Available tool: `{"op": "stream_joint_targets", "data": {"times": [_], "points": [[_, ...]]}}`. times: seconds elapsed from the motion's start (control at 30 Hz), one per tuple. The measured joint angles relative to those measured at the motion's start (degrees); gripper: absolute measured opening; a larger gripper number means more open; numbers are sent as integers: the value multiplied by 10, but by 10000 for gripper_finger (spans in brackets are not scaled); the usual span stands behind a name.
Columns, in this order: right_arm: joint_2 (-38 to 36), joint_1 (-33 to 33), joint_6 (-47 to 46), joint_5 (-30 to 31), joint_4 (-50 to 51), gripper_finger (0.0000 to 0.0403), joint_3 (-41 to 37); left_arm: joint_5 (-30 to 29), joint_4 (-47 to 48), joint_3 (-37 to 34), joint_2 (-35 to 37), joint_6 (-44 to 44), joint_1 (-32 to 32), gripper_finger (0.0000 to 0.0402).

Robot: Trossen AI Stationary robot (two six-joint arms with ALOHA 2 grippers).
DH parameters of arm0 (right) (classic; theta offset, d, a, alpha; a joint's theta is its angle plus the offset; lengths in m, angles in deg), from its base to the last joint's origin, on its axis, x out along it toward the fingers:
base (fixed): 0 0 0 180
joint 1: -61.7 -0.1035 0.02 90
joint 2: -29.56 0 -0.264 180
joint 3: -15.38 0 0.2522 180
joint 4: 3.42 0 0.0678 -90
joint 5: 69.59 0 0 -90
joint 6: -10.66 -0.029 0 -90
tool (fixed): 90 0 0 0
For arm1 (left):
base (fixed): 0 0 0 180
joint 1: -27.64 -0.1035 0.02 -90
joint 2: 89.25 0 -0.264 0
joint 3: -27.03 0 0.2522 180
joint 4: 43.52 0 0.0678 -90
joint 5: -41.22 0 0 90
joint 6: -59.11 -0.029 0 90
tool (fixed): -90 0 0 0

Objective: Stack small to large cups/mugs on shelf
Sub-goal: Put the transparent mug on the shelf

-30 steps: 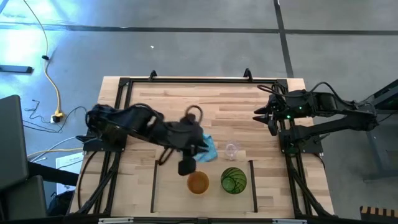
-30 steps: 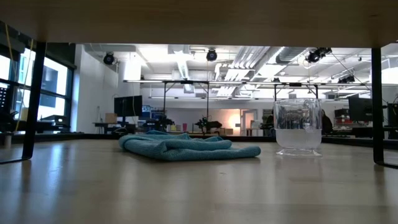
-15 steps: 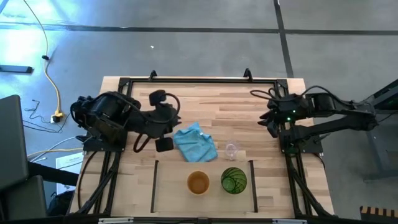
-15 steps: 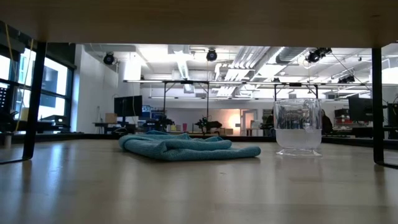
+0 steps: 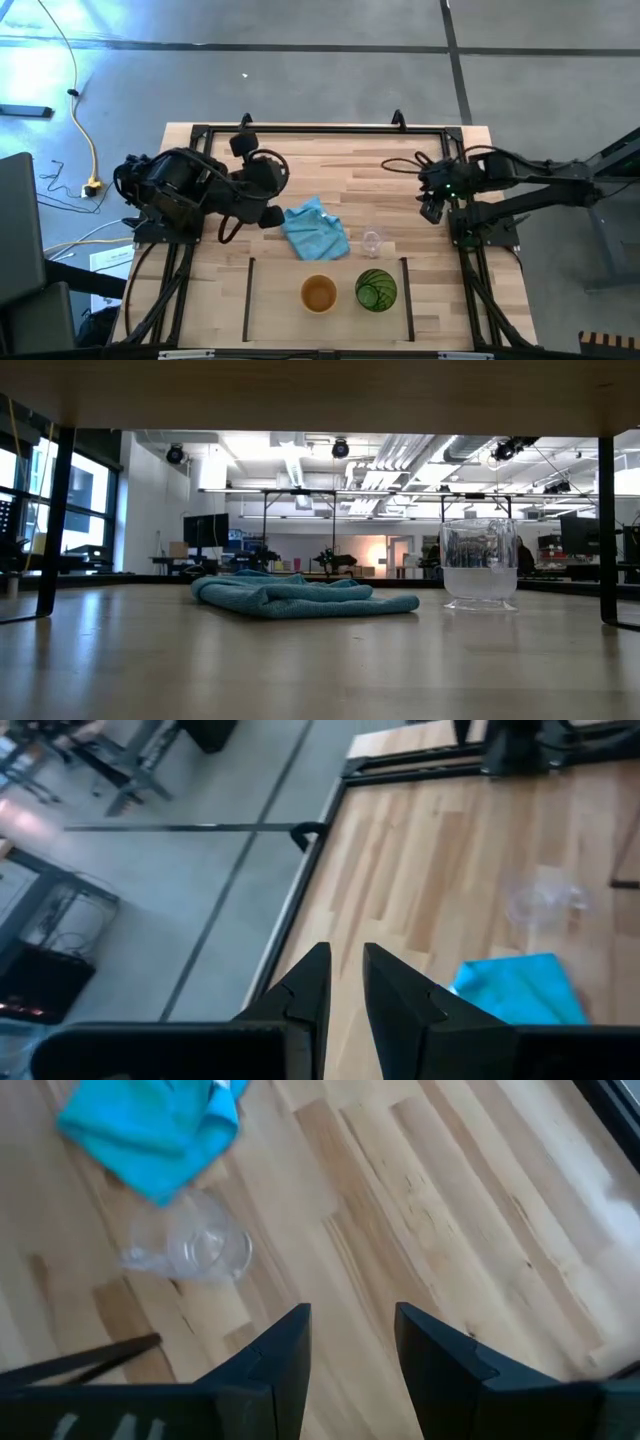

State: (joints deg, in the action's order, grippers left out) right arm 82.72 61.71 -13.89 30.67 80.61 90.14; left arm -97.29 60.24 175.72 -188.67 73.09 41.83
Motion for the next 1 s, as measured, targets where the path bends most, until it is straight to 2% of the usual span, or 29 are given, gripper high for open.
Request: {"op": "stream_joint_targets", "data": {"times": [0.17, 0.47, 0.7, 1.0], "points": [[41, 0, 62, 0, -40, 138, 0, -17, 0, 0, -5, 35, 0, 51], [119, 0, 146, -29, -75, 138, 0, -3, 0, 0, -16, 75, 1, 51], [139, 0, 210, -103, -123, 138, 0, 3, 0, -21, -12, 73, 1, 51], [153, 11, 256, -175, -132, 138, 0, 0, 0, -28, -10, 59, 0, 51]]}}
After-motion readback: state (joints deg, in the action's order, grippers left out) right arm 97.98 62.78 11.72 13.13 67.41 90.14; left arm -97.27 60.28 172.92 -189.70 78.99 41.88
